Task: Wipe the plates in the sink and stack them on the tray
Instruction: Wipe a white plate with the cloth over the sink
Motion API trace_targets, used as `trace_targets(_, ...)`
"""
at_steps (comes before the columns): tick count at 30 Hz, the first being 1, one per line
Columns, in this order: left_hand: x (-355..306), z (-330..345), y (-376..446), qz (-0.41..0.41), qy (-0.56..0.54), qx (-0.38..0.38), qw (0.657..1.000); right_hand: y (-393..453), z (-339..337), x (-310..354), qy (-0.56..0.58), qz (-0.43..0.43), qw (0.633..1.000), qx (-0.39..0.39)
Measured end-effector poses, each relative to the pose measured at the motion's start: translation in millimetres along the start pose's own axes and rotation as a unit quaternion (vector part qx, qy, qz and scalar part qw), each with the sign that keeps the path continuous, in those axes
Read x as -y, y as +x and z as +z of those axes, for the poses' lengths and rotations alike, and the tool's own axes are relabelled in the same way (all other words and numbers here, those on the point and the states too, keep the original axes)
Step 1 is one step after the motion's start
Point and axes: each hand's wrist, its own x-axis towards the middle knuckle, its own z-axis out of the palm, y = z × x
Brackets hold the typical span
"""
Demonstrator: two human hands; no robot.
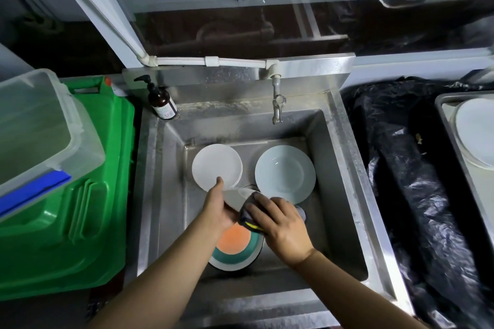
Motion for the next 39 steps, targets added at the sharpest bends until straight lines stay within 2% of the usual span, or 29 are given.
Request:
trace_targets(4,5,-13,3,0.022,-0.007,0.008,1.0,-9,1,4,0.019,-0.015,0.997,0.071)
trace_targets(7,6,-24,6,0.02,0.004,0.05,0.999,2,-1,5,0.119,0.092,0.987,0.062)
trace_targets(10,13,-22,-3,0.016,0.024,0.085,0.996,33,0,9,0.061,0.194,0.978,0.045)
trace_targets(12,19,-21,-6,0.005,0.015,0.106,0.994,49,1,23,0.039,0.177,0.98,0.077)
trace_targets(15,15,-26,-11,0.014,-0.027,0.141,0.989,43,2,36,0.009,0.102,0.987,0.122)
trace_targets(18,10,-31,-16,0.007,-0.015,0.149,0.989,29,-1,27,-0.006,0.008,0.994,0.112)
trace_targets(21,12,-32,-14,-0.016,-0.011,0.153,0.988,34,2,23,-0.003,-0.026,0.996,0.08)
trace_targets(24,15,-31,-15,-0.002,-0.004,0.133,0.991,50,7,27,-0.024,0.002,0.997,0.078)
trace_targets(31,17,-39,-15,0.053,0.038,0.129,0.99,75,18,8,-0.055,0.172,0.981,0.078)
trace_targets(35,16,-43,-12,0.041,0.064,0.131,0.988,68,25,-5,-0.028,0.264,0.96,0.083)
trace_targets(37,17,-36,-16,0.037,0.068,0.134,0.988,68,25,5,-0.026,0.256,0.965,0.051)
trace_targets(39,16,-32,-17,0.044,0.061,0.126,0.989,69,24,28,-0.029,0.194,0.98,0.036)
